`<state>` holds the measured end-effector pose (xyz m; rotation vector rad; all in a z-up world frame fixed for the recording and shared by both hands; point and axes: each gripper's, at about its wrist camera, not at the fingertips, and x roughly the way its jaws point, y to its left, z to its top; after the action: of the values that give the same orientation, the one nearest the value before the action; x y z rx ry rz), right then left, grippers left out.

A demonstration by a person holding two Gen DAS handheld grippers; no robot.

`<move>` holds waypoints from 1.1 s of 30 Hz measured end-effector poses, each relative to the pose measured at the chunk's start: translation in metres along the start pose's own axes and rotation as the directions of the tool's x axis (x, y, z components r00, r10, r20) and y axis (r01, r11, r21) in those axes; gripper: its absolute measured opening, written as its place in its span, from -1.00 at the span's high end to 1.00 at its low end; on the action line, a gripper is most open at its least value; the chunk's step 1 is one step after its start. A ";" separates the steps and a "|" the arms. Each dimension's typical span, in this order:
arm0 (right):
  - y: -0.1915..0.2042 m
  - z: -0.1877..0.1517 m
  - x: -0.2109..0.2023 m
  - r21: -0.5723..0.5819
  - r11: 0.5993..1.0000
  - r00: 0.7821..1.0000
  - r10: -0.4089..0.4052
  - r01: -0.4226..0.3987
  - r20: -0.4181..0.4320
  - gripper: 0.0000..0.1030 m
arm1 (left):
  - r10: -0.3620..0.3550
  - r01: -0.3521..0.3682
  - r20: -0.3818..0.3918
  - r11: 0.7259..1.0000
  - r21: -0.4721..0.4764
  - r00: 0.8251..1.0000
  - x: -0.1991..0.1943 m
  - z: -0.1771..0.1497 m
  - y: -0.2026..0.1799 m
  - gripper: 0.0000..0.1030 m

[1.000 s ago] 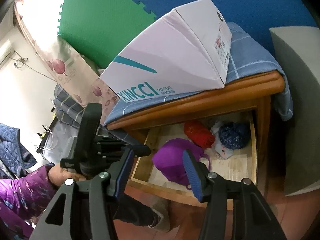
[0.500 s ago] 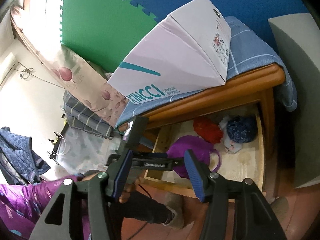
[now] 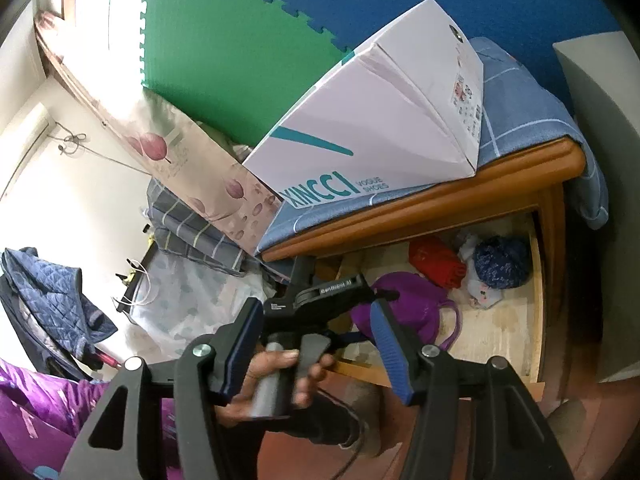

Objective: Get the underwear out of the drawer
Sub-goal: 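Lift the purple cloth out of the drawer with the left gripper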

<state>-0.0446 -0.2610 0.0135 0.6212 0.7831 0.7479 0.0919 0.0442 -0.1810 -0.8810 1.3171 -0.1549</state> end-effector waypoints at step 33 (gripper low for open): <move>-0.029 -0.001 0.001 0.113 0.988 0.995 -0.099 0.101 -0.022 -0.14 | -0.201 0.162 0.179 0.965 0.208 0.963 -0.107 -0.059 -0.031 0.75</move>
<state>-0.0343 -0.2767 -0.0086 0.6735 0.8703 0.6201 0.0202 0.0559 -0.0778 -0.8299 1.0161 -0.3251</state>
